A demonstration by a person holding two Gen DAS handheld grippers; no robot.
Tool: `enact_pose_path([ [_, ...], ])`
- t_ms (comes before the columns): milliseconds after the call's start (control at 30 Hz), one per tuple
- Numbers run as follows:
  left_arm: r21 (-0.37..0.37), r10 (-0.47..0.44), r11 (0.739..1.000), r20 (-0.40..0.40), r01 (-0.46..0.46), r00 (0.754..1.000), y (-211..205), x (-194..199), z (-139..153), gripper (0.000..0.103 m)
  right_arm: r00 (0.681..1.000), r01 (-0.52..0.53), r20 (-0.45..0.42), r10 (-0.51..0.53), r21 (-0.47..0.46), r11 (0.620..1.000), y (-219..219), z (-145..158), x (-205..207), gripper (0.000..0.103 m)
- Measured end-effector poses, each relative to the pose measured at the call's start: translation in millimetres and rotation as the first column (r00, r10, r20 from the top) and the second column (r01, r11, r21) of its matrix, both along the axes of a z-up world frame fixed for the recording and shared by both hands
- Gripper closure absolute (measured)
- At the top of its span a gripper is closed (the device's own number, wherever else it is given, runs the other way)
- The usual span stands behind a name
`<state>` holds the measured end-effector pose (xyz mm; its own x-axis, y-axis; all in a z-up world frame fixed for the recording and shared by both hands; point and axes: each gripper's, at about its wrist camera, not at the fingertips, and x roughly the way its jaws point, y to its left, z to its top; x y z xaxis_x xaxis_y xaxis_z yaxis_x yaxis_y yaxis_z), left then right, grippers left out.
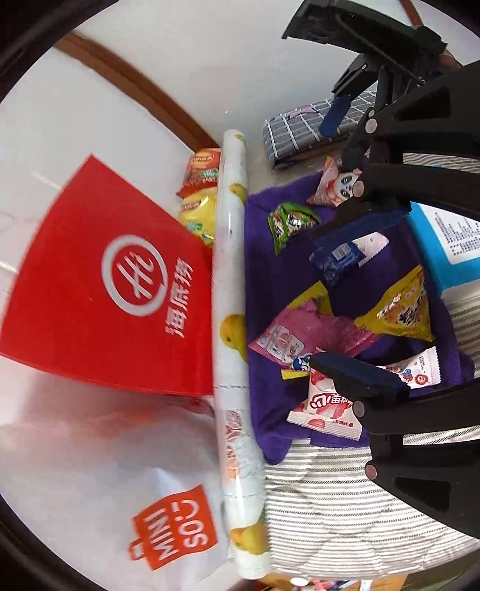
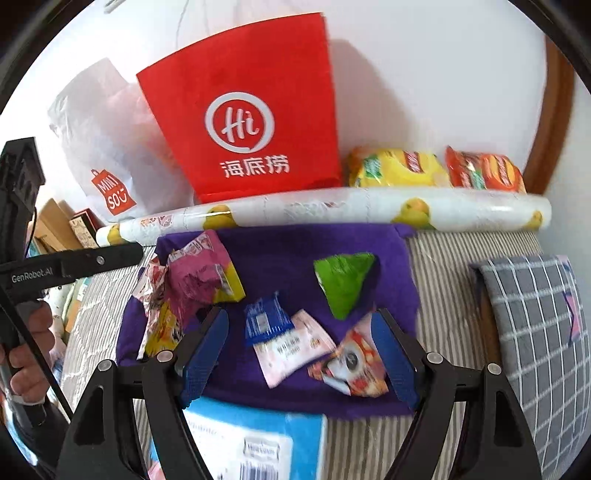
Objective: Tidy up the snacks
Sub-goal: 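Open the right tool to drop the blue packet while the left tool drops the pink bag, then move both tools back to the loose packets beside the tissue box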
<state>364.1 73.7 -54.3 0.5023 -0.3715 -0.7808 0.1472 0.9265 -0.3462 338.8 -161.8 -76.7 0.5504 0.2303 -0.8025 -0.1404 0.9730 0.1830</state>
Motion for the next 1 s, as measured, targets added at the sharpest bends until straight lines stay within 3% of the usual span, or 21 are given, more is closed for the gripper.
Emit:
enact_pose_path([
  [267,-0.001,-0.027,1.000,0.139,0.027,0.990,-4,-36,42,0.046,0.994,0.097,-0.066,-0.090,0.107,0.990,-40,19,-49,0.024],
  [467,0.002,-0.031,1.000,0.182,0.031,0.983,-10,-68,64,0.046,0.993,0.110,-0.051,-0.106,0.076,0.991,-49,30,-100,0.024],
  [700,0.056,-0.025,0.998,0.198,0.014,0.980,-8,-118,74,0.046,0.998,0.031,-0.049,-0.029,0.033,0.999,-17,6,-149,0.025],
  [833,0.086,-0.004,0.996,0.201,-0.013,0.980,1,-151,73,0.046,0.997,-0.024,-0.074,0.024,-0.008,1.000,10,-13,-169,0.031],
  [1000,0.100,0.043,0.993,0.193,-0.063,0.980,15,-182,64,0.046,0.989,-0.082,-0.119,0.085,0.026,0.996,36,-34,-193,0.032],
])
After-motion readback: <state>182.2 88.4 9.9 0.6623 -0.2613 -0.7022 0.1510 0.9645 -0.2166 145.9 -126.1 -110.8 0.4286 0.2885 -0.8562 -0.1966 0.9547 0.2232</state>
